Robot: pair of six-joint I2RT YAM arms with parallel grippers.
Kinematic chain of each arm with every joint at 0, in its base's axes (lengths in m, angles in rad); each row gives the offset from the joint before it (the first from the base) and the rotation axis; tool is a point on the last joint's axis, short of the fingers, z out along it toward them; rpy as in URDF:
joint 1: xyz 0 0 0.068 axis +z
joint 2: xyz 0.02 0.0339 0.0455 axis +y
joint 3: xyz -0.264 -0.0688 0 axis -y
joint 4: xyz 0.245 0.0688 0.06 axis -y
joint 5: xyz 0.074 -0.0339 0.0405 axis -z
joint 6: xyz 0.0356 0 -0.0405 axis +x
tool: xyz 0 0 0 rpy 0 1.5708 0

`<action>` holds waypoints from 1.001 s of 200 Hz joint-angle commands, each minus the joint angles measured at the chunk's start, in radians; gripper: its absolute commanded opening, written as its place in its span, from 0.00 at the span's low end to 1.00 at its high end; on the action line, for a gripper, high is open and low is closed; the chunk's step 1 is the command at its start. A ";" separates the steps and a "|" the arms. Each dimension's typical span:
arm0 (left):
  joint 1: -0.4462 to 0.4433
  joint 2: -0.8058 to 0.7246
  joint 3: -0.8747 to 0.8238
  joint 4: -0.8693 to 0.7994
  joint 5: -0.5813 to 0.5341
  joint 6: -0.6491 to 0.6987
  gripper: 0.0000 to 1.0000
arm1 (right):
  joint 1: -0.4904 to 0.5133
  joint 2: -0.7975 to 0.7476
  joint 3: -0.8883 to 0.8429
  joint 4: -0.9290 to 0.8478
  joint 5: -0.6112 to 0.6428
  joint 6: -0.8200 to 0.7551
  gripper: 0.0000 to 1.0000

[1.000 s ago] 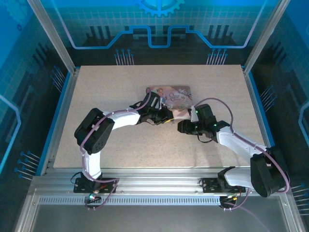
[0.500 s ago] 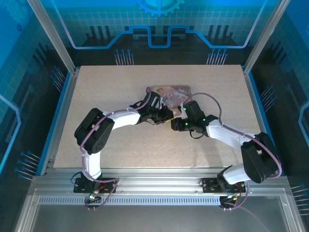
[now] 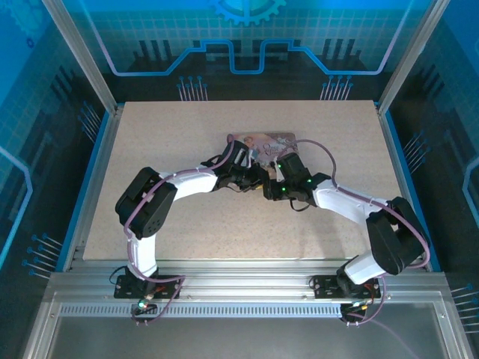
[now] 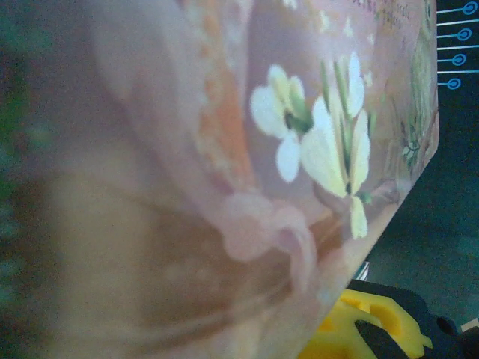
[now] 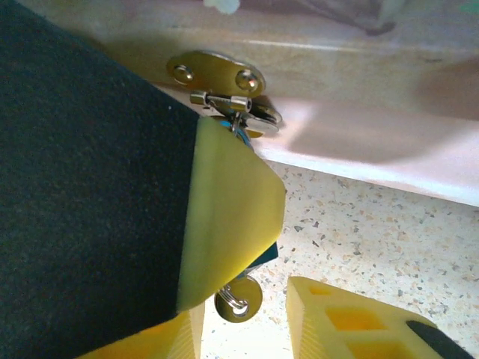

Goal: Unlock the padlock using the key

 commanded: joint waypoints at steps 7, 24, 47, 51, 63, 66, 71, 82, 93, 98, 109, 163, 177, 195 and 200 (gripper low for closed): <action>-0.011 -0.031 0.038 0.006 0.066 -0.014 0.09 | 0.019 0.019 0.055 0.000 0.038 -0.013 0.34; -0.011 -0.030 0.038 0.007 0.070 -0.014 0.09 | 0.021 0.026 0.063 -0.006 0.042 -0.017 0.32; -0.011 -0.030 0.034 0.008 0.070 -0.017 0.09 | 0.027 0.030 0.072 -0.008 0.044 -0.020 0.26; -0.010 -0.030 0.034 0.008 0.070 -0.017 0.09 | 0.026 0.030 0.072 -0.008 0.045 -0.020 0.24; -0.010 -0.031 0.034 0.006 0.070 -0.015 0.09 | 0.027 0.027 0.071 -0.005 0.044 -0.019 0.16; -0.010 -0.030 0.034 0.006 0.070 -0.015 0.09 | 0.026 0.026 0.070 -0.002 0.043 -0.018 0.14; -0.010 -0.030 0.034 0.006 0.070 -0.013 0.09 | 0.027 0.025 0.068 0.001 0.039 -0.019 0.10; -0.011 -0.031 0.032 0.006 0.070 -0.013 0.09 | 0.027 0.023 0.062 0.009 0.028 -0.021 0.02; -0.011 -0.033 0.032 0.006 0.069 -0.011 0.09 | 0.026 0.024 0.054 0.018 0.013 -0.020 0.00; -0.010 -0.034 0.032 0.005 0.069 -0.010 0.09 | 0.024 0.023 0.047 0.027 0.004 -0.017 0.00; -0.011 -0.035 0.032 0.002 0.066 -0.007 0.09 | 0.021 0.023 0.036 0.042 -0.011 -0.013 0.00; -0.010 -0.039 0.019 0.011 0.067 -0.010 0.09 | -0.015 0.015 -0.024 0.096 -0.093 0.034 0.04; -0.009 -0.039 0.018 0.011 0.067 -0.009 0.09 | -0.015 0.004 -0.019 0.072 -0.069 0.029 0.23; -0.008 -0.038 0.021 0.011 0.070 -0.011 0.09 | -0.016 -0.019 -0.022 0.055 -0.051 0.023 0.31; -0.007 -0.038 0.021 0.011 0.070 -0.010 0.09 | -0.017 -0.024 -0.022 0.050 -0.048 0.021 0.31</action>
